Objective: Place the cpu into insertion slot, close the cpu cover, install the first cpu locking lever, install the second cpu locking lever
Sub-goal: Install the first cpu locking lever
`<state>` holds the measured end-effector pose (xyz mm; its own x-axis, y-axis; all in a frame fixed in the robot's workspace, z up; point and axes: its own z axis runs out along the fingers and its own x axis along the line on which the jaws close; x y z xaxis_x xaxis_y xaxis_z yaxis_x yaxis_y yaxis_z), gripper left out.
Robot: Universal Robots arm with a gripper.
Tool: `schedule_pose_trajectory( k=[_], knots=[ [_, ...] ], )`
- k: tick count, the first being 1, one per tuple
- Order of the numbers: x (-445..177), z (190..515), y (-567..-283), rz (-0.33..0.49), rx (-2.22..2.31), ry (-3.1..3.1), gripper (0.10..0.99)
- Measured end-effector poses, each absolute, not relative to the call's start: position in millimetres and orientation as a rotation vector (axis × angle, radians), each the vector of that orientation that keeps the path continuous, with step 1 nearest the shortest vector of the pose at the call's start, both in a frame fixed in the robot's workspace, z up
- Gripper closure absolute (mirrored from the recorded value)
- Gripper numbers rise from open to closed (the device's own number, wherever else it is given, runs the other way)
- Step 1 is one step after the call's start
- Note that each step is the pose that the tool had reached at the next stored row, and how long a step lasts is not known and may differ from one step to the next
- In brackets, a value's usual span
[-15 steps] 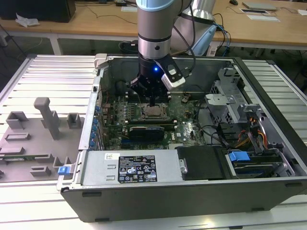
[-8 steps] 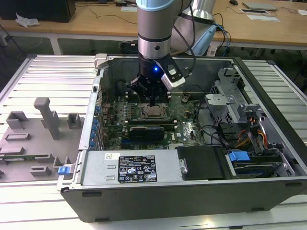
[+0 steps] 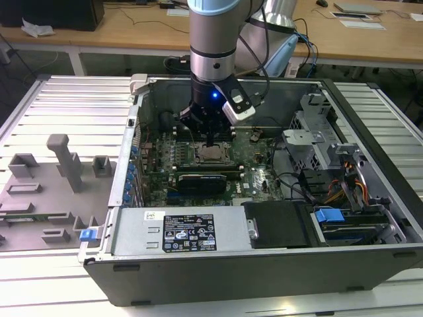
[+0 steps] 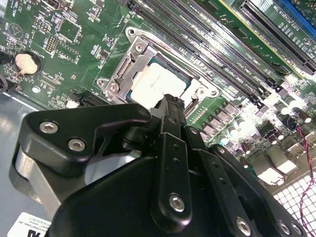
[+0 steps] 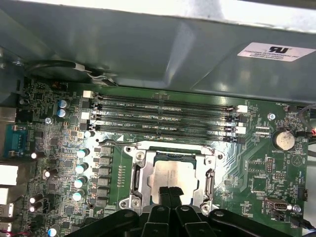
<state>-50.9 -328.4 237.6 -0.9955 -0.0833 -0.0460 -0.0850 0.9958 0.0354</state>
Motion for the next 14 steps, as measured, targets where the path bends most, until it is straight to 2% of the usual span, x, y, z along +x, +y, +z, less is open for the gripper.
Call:
schedule_pose_trajectory(
  k=[14],
  knots=[
    [-62.4, 245.4, -328.4, 0.058, -0.131, 3.094, 0.980]
  ],
)
